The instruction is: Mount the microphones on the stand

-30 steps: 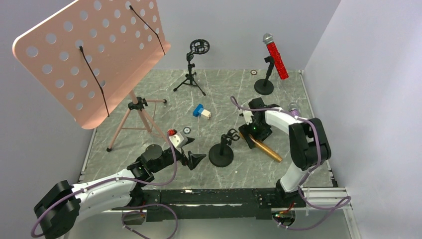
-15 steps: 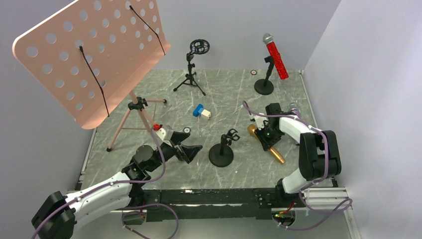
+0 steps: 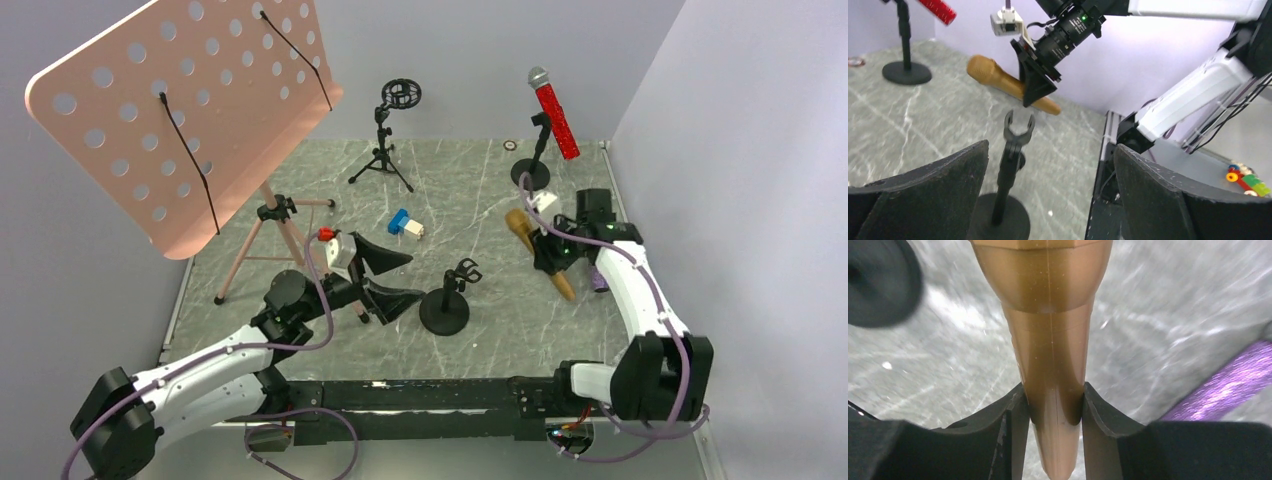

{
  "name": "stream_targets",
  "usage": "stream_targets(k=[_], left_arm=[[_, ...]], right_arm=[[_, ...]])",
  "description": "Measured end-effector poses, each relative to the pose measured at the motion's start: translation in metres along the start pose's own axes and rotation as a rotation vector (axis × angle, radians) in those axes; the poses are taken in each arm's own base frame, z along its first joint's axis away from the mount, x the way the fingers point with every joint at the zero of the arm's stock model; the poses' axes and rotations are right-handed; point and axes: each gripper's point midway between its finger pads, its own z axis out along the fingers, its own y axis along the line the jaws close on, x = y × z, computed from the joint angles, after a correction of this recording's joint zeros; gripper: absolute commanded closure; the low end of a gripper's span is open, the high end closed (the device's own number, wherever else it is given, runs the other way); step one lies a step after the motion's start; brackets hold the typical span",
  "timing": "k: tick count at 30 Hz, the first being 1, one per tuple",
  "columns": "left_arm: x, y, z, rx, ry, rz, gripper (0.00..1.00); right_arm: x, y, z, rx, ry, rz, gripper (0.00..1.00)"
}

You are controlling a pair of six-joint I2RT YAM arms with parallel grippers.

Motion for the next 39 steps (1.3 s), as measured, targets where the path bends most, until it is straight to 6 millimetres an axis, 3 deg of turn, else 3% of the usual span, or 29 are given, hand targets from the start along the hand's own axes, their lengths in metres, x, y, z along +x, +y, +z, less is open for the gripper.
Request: stream_targets(k=[3,4,6,9,12,18,26,39], left_arm=[[-0.02,-0.009,0.015,0.044,-0.027,-0.019,0.01],[-0.029,-0.012,0.022,0.056,-0.037,-0.032,0.01],[-0.04,-0.014,0.034,0.071,-0.048,-0.054,0.01],[-0.06,-0.018,0.058,0.111,-0.069,-0.09,0.01],[-0.073,-0.021,0.081,0.157,-0.081,-0.114,0.01],[-0.062,-0.014,0.115,0.161,-0.05,-0.14,0.01],[-0.057,-0.015,0.138,0.14,-0.046,-0.098,0.03],[-0.048,-0.006,0.16,0.111,-0.048,-0.055,0.32]], right_arm=[[-0.047,-0.004,-0.035,0.015,-0.172,-0.043,1.0],[-0.069,-0.001,-0.053,0.004,-0.251,-0.073,1.0],[-0.096,0.007,-0.075,-0.021,-0.348,-0.117,1.0],[-0.136,0.031,-0.108,-0.122,-0.491,-0.197,1.0],[-0.158,0.065,-0.123,-0.26,-0.565,-0.269,1.0],[-0.161,0.124,-0.126,-0.504,-0.578,-0.327,1.0],[-0.158,0.141,-0.133,-0.593,-0.593,-0.331,1.0],[-0.15,0.153,-0.139,-0.655,-0.606,-0.357,1.0]])
